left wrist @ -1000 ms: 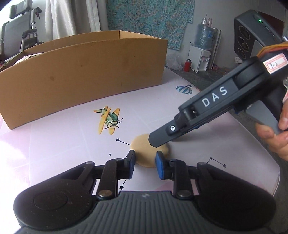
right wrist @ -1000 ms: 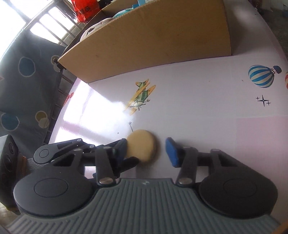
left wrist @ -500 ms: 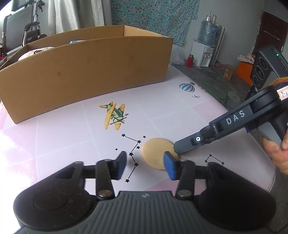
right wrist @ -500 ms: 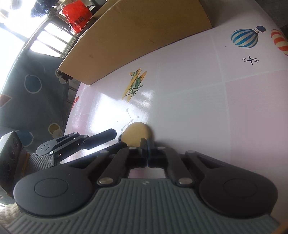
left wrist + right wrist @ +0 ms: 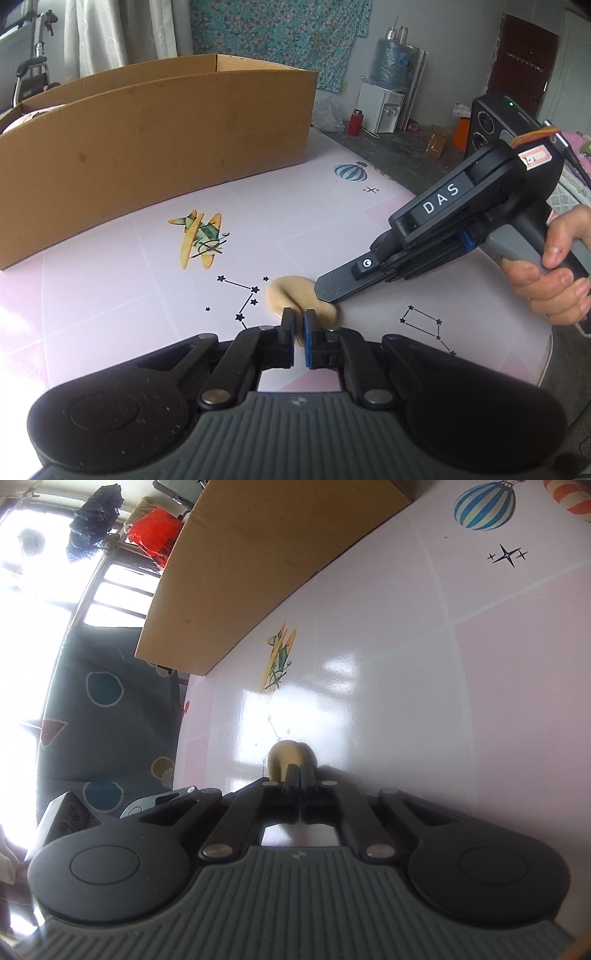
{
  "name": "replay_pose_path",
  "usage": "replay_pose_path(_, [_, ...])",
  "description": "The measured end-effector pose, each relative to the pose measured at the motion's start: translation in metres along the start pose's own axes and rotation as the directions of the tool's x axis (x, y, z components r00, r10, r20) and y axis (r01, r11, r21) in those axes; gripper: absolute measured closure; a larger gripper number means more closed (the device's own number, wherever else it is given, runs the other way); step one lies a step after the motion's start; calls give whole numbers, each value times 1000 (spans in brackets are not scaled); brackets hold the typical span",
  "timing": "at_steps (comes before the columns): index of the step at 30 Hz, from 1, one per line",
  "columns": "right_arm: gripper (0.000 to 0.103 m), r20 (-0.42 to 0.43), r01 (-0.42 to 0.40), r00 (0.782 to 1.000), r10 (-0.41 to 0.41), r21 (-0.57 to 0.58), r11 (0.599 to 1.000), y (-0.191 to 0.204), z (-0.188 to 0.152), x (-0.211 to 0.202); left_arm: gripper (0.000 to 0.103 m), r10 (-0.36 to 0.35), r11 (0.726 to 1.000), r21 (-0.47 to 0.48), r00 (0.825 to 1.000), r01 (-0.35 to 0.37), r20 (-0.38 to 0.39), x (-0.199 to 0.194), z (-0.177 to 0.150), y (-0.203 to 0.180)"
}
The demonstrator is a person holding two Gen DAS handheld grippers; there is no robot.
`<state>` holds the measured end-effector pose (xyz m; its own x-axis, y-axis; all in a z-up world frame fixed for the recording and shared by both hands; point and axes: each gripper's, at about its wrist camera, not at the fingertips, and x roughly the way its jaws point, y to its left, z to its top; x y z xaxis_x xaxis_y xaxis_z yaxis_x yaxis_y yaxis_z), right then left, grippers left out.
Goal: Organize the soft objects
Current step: 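Lift the round puff and carry it over the box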
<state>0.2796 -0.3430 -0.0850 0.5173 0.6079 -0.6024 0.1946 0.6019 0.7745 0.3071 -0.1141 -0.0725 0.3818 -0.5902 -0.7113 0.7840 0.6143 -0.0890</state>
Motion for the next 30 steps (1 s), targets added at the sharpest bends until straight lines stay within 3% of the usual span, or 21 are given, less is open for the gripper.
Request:
replay_pose_path(3, [103,25,56,998,-55,-58,997,15,-4,2,99,18,1000,2,1000,-18,-1,-3,4,-2])
replay_pose_path(11, [103,92,-17,995,24,-79,997,33,8,-29,99,19,999,25,997,-21,75,-35,43,-5])
replay_pose_path(15, [103,180,-78,978,103,-140,987,64,29,-61,99,-24,997,71,993,16,115,-47,86,-8])
replay_pose_path(18, [103,265,-11,961,76,-238,971,98,59,-81,99,6,990,140,988,-28,156,-41,125,-7])
replay_pose_path(20, [103,312,16,948,67,-257,966,111,84,-92,99,27,989,137,985,-50,168,-29,155,7])
replay_pose_path(24, [103,367,105,930,5,-279,955,126,151,-87,99,83,995,46,986,-90,144,22,214,64])
replay_pose_path(28, [103,335,186,937,-101,-234,954,119,211,-52,98,39,993,-112,999,-38,4,85,244,124])
replay_pose_path(30, [103,308,226,939,-153,-218,950,112,225,-31,98,18,975,-222,999,-29,-51,112,248,151])
